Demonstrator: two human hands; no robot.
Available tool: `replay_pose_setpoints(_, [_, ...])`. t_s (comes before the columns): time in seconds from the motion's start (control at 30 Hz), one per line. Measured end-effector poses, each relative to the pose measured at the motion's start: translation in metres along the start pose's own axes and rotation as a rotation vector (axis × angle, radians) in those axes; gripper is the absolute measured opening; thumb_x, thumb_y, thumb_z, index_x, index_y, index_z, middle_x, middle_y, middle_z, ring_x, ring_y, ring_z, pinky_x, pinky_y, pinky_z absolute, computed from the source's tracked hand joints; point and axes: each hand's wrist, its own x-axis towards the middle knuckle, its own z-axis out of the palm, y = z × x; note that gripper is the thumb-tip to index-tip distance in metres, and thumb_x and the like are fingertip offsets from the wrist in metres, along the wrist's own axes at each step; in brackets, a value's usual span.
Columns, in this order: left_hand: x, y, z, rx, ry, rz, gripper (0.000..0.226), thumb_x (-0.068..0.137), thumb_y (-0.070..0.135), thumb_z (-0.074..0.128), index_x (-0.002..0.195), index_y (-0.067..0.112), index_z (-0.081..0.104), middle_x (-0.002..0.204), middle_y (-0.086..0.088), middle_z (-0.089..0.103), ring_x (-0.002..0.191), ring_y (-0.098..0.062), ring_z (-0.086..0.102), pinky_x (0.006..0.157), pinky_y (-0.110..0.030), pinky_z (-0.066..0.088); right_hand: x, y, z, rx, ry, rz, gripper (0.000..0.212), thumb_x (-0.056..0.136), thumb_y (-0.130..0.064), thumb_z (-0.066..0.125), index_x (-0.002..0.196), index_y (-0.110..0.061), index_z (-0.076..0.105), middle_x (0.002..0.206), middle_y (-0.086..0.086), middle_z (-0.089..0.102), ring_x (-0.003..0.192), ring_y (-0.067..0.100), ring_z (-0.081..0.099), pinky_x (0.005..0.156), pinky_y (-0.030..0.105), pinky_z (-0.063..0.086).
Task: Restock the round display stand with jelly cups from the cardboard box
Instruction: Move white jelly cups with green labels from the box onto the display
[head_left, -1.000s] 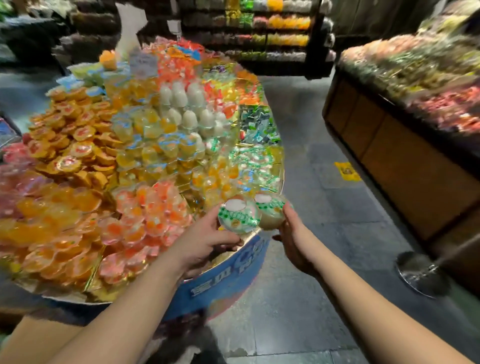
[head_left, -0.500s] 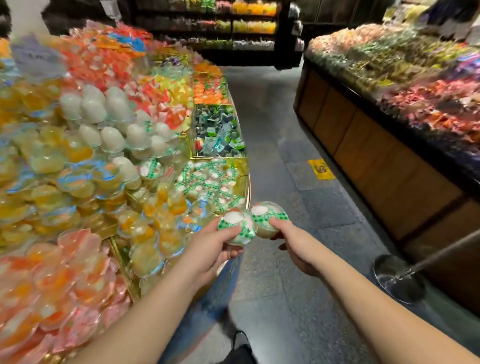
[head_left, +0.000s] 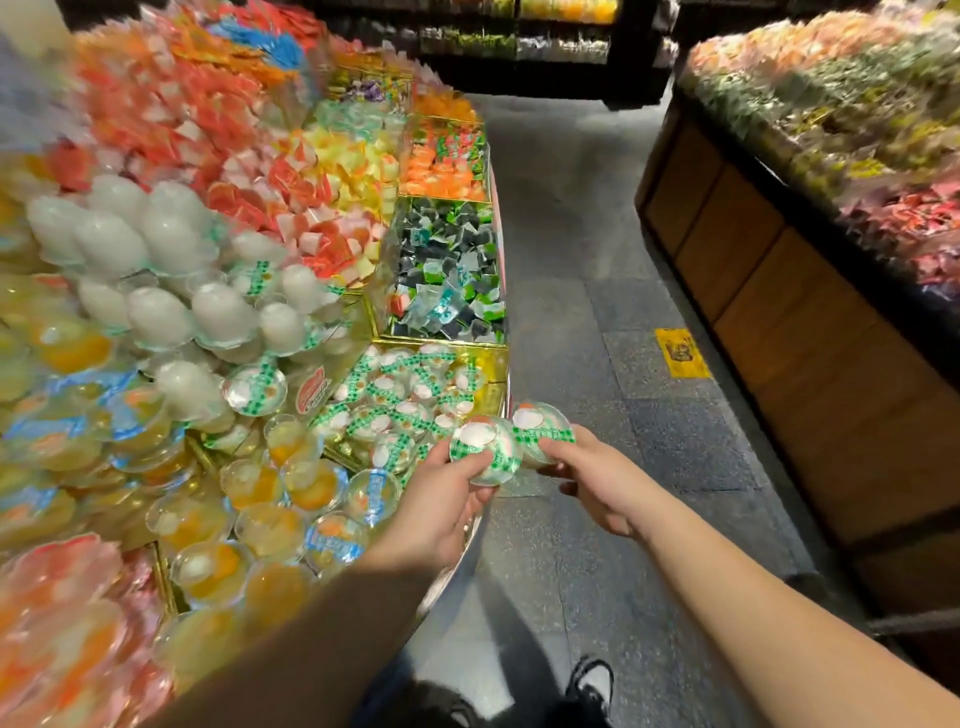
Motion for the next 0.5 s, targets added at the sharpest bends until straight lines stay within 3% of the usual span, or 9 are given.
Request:
replay_pose_setpoints(0.1, [0.029, 0.004, 0.012, -0.097, 0.061, -0.022, 0.063, 0.093, -0.001, 0.06, 0.148, 0.012, 0.033, 0.125, -0.015, 0.065, 0.08, -0.02, 0.071, 0.059, -0.025, 0.056, 0.041, -0.007, -0.011, -0.023, -0.038, 0.023, 0.05, 0.085, -0.035, 0.068, 0.13, -0.02, 0.051, 0.115, 0.0, 0.069, 0.101, 0.015, 0.064, 0.075, 0.032, 0.041])
replay_pose_setpoints(0.2, [0.064, 0.008, 0.023, -0.121, 0.162, -0.017, 0.063, 0.093, -0.002, 0.06, 0.148, 0.007, 0.031, 0.129, -0.021, 0.059, 0.078, -0.024, 0.069, 0.053, -0.025, 0.055, 0.085, -0.016, -0.022, -0.013, -0.119, 0.035, 0.044, 0.087, -0.03, 0.07, 0.127, -0.021, 0.055, 0.111, 0.0, 0.072, 0.1, 0.015, 0.064, 0.075, 0.031, 0.042])
replay_pose_setpoints(0.27, [0.087, 0.007, 0.03, -0.089, 0.225, -0.01, 0.045, 0.093, 0.0, 0.061, 0.133, 0.003, 0.041, 0.097, -0.016, 0.066, 0.071, -0.022, 0.063, 0.056, -0.028, 0.053, 0.119, -0.02, -0.03, -0.014, -0.185, 0.055, 0.037, 0.089, -0.025, 0.069, 0.124, -0.019, 0.059, 0.11, 0.002, 0.073, 0.101, 0.017, 0.066, 0.082, 0.033, 0.047])
replay_pose_setpoints(0.33, [0.114, 0.006, 0.038, -0.109, 0.325, -0.033, 0.031, 0.091, 0.003, 0.063, 0.116, 0.008, 0.045, 0.069, -0.01, 0.062, 0.064, -0.02, 0.057, 0.058, -0.029, 0.047, 0.155, -0.023, -0.039, -0.027, -0.238, 0.079, 0.031, 0.091, -0.019, 0.068, 0.121, -0.014, 0.062, 0.11, 0.008, 0.074, 0.098, 0.019, 0.068, 0.084, 0.033, 0.05])
replay_pose_setpoints(0.4, [0.141, 0.005, 0.047, -0.131, 0.421, -0.06, 0.023, 0.09, 0.006, 0.066, 0.109, 0.003, 0.053, 0.068, -0.009, 0.063, 0.063, -0.02, 0.057, 0.054, -0.027, 0.044, 0.191, -0.028, -0.047, -0.064, -0.28, 0.106, 0.03, 0.09, -0.016, 0.069, 0.119, -0.011, 0.065, 0.106, 0.01, 0.074, 0.091, 0.017, 0.067, 0.077, 0.028, 0.048])
replay_pose_setpoints(0.5, [0.175, 0.006, 0.058, -0.224, 0.564, -0.077, 0.028, 0.091, 0.002, 0.064, 0.116, 0.001, 0.052, 0.075, -0.012, 0.06, 0.056, -0.016, 0.055, 0.04, -0.02, 0.042, 0.24, -0.036, -0.056, -0.11, -0.345, 0.159, 0.015, 0.093, -0.006, 0.062, 0.105, -0.013, 0.066, 0.085, 0.003, 0.067, 0.062, 0.002, 0.057, 0.059, 0.017, 0.041])
